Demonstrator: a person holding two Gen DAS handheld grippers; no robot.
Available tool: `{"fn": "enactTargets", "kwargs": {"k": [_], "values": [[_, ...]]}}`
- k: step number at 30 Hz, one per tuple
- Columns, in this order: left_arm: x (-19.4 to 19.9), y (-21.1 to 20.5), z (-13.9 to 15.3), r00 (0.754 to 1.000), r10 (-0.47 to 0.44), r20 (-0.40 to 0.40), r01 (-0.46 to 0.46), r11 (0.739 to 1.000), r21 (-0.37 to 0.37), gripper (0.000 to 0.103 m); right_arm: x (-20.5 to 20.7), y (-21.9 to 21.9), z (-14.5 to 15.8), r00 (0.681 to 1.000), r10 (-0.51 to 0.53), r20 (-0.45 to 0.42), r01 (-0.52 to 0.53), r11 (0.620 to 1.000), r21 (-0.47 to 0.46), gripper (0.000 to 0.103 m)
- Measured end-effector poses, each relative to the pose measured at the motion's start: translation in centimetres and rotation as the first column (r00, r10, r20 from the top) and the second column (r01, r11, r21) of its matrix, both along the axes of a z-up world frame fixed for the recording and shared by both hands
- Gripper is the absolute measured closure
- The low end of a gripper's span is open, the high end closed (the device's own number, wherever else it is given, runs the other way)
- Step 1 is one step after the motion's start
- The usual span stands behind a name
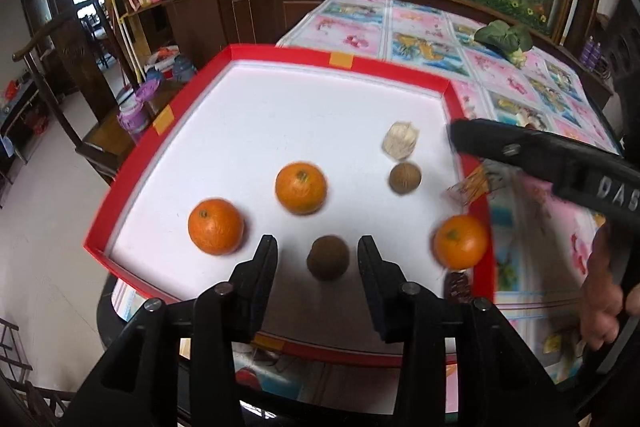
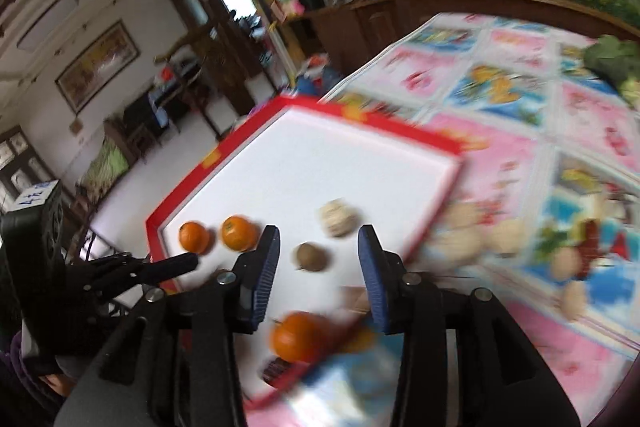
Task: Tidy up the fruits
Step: 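Lower both nuts into the tray and open both tools, then move both open tools back toward the fruit pile on the tablecloth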
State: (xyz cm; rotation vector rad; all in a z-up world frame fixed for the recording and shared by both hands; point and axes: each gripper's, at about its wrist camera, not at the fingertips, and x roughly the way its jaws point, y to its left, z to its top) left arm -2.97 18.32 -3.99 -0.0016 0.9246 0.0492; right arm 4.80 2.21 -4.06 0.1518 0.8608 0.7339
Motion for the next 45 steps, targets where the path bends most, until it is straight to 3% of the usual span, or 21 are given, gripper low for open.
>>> {"fn": "enactTargets", "kwargs": {"k": [4,11,15,22,29,30,33,39,42,45], "values": [[0.2,-2.0,1.4,0.999,-0.037,0.03,0.037,0.999,0.024,0.056,0.0,-5.6,0.1,0.995,-0.095,0.016,0.096,0.995,-0.012,0.057],[0.7,-7.5,3.2,0.986,-0.155,0.055,0.154,0.988,0.011,0.048,-0.2,-13.3,-1.8,0.975,-0.224,-0.002,0.222,0.968,-0.12,0.057],[0.9,-11.0,3.1,0.969,-0.241,0.049,0.24,0.971,0.017,0.044,0.6,-16.1,-2.8,0.96,-0.273,-0.063,0.264,0.957,-0.123,0.057],[1.4,-13.1,2.1,0.955,-0.297,0.013,0.297,0.955,0.008,0.044,0.7,-14.0,-3.2,0.974,-0.217,-0.057,0.208,0.969,-0.133,0.057],[6.2,-13.1,2.0,0.949,-0.315,0.001,0.313,0.946,0.088,0.044,1.5,-11.5,-4.4,0.979,-0.204,-0.03,0.193,0.958,-0.21,0.057],[6.7,-13.1,1.8,0.947,-0.322,-0.003,0.321,0.943,0.091,0.044,1.5,-11.4,-4.4,0.979,-0.204,-0.018,0.195,0.957,-0.216,0.061],[8.7,-13.7,1.1,0.925,-0.379,-0.039,0.381,0.923,0.062,0.045,1.5,-11.3,-4.5,0.978,-0.209,-0.004,0.202,0.951,-0.235,0.075],[11.1,-16.4,-0.7,0.888,-0.45,-0.096,0.458,0.883,0.1,0.045,1.3,-11.9,-4.4,0.978,-0.211,-0.005,0.203,0.947,-0.249,0.076],[12.1,-17.2,-1.0,0.873,-0.477,-0.105,0.487,0.865,0.119,0.05,1.5,-12.6,-4.4,0.974,-0.226,-0.034,0.212,0.949,-0.235,0.076],[13.1,-17.2,-1.7,0.863,-0.486,-0.141,0.503,0.853,0.14,0.063,1.7,-13.2,-4.4,0.969,-0.239,-0.057,0.221,0.95,-0.22,0.076]]}}
